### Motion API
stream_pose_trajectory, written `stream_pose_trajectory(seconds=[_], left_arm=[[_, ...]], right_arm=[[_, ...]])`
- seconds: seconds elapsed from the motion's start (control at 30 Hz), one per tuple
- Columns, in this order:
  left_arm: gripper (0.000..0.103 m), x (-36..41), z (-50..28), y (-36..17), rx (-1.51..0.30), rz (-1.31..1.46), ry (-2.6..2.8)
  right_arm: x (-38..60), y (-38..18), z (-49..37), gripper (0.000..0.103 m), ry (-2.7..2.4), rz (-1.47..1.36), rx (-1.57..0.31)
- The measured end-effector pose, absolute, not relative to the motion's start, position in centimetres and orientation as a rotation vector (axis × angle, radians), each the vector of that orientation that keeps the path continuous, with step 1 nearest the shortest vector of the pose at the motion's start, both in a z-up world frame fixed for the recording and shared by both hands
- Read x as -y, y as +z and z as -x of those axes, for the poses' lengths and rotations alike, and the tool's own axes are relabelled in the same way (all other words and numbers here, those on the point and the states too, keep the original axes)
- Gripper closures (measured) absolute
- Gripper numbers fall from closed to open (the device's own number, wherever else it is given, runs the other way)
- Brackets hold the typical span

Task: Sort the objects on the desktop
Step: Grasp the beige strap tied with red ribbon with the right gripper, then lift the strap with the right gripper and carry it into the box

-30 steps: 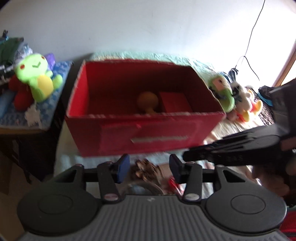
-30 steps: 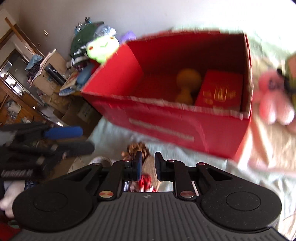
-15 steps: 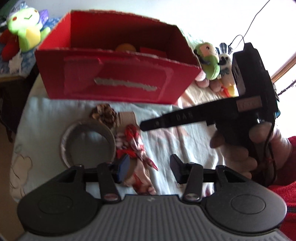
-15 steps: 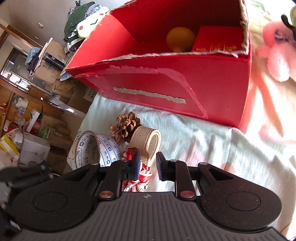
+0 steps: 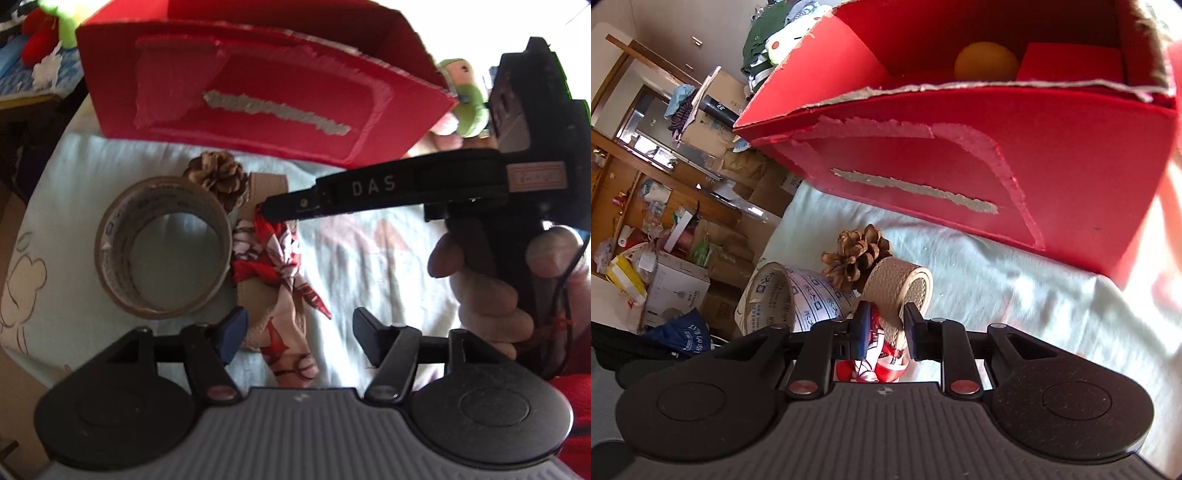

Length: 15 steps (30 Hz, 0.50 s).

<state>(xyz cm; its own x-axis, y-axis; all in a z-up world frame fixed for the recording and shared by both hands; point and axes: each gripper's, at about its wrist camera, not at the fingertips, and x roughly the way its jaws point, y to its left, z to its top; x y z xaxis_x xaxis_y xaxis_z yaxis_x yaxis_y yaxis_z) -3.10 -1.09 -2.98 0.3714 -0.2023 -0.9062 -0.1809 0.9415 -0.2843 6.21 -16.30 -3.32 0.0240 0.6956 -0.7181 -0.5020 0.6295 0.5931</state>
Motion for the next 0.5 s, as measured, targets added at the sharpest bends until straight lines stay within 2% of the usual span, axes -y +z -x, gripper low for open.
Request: stream_pose_trajectory(seconds=[0.13, 0.37, 0.5], left_arm=[[0.033, 1.4, 2.7, -3.3, -1.195, 0.348, 0.007], [0.044, 2.9, 1.7, -2.8, -1.174, 0.303, -0.079], [0.045, 3.8, 0.8, -2.6, -1.167, 0.247, -0.103]], right_arm=[[16.4, -3.8, -6.5, 0.086, 0.963, -0.215, -1.238], [19.4, -3.6, -6.7, 0.089, 0.955, -0.265, -1.257], [22.4, -3.4, -7.2, 0.090, 0.869, -0.321, -1.239]])
